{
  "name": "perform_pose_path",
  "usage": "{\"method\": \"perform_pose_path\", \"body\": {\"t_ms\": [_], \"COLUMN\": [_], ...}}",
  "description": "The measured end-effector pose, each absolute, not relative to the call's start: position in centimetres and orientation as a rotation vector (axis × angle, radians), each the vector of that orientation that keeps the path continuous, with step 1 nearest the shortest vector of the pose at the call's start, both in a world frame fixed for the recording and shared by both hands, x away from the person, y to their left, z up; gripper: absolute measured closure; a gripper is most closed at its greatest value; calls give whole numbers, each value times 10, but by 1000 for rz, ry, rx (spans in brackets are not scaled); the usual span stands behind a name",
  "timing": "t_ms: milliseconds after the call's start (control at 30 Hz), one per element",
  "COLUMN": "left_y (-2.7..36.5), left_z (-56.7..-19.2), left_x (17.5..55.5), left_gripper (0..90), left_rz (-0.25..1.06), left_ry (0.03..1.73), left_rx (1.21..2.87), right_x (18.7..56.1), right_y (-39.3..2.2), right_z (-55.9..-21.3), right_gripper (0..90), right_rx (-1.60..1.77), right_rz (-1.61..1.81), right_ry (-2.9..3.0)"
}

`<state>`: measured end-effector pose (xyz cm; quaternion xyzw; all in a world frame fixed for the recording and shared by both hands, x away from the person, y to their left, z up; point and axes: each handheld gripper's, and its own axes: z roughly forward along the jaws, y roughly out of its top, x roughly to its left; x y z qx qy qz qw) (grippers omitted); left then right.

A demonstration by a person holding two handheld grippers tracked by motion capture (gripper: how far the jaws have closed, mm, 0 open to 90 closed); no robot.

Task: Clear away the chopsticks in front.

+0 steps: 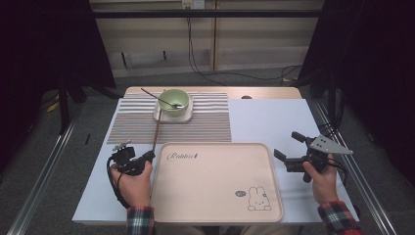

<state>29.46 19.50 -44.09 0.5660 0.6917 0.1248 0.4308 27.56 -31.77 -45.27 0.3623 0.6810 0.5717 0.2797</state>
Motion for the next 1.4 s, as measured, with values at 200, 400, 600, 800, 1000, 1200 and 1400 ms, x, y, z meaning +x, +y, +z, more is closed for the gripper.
{"method": "perform_pose_path", "body": {"t_ms": [200, 400, 600, 800, 1000, 1200, 1400], "left_y": [188, 182, 179, 175, 169, 172, 172], "left_z": [-442, -443, -443, -447, -453, -453, -455], "left_x": [284, 278, 271, 266, 260, 251, 244], "left_gripper": [858, 858, 858, 857, 858, 858, 857], "left_rz": [282, 283, 277, 263, 256, 267, 281], "left_ry": [1719, 1717, 1709, 1703, 1718, 1705, 1701], "left_rx": [1385, 1380, 1361, 1357, 1360, 1353, 1366], "right_x": [276, 275, 275, 275, 275, 275, 275], "right_y": [-318, -318, -318, -318, -318, -317, -317], "right_z": [-453, -452, -452, -452, -452, -452, -452], "right_gripper": [6, 5, 5, 6, 7, 7, 8], "right_rx": [972, 970, 975, 972, 970, 974, 978], "right_rz": [1532, 1532, 1532, 1532, 1532, 1534, 1536], "right_ry": [1826, 1827, 1824, 1827, 1829, 1826, 1824]}}
